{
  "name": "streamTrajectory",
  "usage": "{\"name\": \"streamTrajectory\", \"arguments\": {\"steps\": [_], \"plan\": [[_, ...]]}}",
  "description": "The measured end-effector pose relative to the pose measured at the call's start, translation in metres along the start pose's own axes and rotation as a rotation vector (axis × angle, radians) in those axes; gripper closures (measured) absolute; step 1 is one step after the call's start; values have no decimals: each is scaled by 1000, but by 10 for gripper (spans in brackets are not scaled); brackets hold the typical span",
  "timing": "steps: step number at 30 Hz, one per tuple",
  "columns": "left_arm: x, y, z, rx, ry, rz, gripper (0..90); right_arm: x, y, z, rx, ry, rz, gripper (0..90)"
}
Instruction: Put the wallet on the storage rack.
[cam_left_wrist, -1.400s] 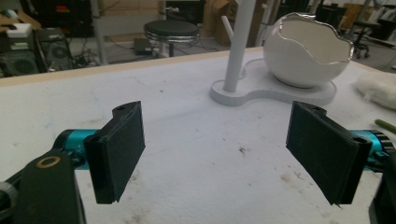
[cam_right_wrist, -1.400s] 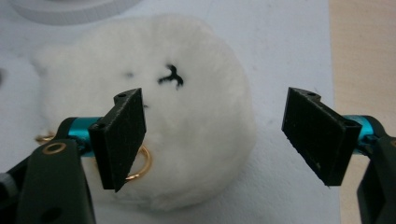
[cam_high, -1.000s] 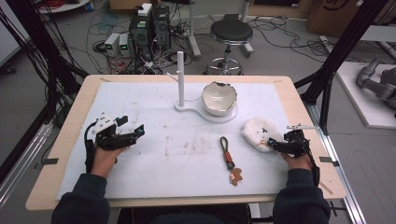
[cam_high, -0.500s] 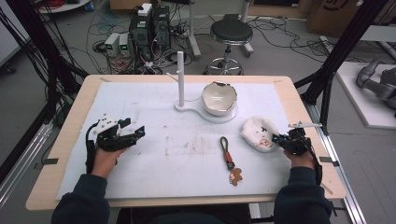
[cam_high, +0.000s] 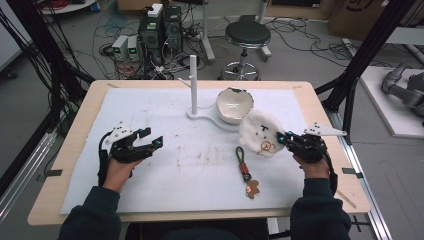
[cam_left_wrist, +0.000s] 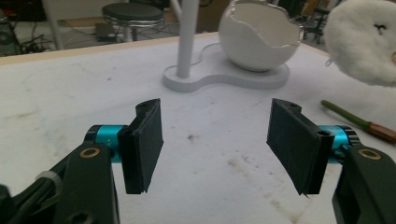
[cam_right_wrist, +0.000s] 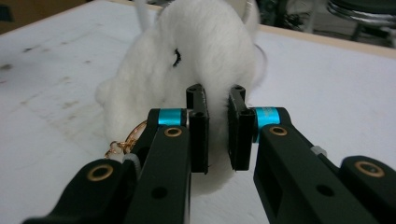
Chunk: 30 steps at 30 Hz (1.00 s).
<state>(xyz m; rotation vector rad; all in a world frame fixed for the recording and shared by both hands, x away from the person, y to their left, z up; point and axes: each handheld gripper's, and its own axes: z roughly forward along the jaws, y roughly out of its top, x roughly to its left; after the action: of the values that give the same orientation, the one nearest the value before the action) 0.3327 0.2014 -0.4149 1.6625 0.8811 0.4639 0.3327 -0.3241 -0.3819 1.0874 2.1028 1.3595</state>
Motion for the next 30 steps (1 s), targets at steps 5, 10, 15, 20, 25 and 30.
{"name": "streamTrajectory", "arguments": {"steps": [5, 10, 15, 20, 25, 30], "plan": [[-12, 2, 7, 4, -62, 16, 356, 16, 9, 8, -16, 68, -42, 819], [-27, 5, 15, -4, -151, 21, 355, 38, 17, 20, -31, 160, -86, 819], [-37, 7, 21, -8, -210, 39, 351, 59, 22, 32, -25, 224, -144, 819], [-42, 7, 26, -1, -229, 43, 347, 74, 24, 43, -10, 264, -189, 819], [-46, 6, 30, 4, -245, 45, 346, 81, 25, 48, -12, 289, -214, 819], [-52, 5, 36, 22, -273, 51, 345, 86, 26, 52, -12, 312, -224, 819]]}}
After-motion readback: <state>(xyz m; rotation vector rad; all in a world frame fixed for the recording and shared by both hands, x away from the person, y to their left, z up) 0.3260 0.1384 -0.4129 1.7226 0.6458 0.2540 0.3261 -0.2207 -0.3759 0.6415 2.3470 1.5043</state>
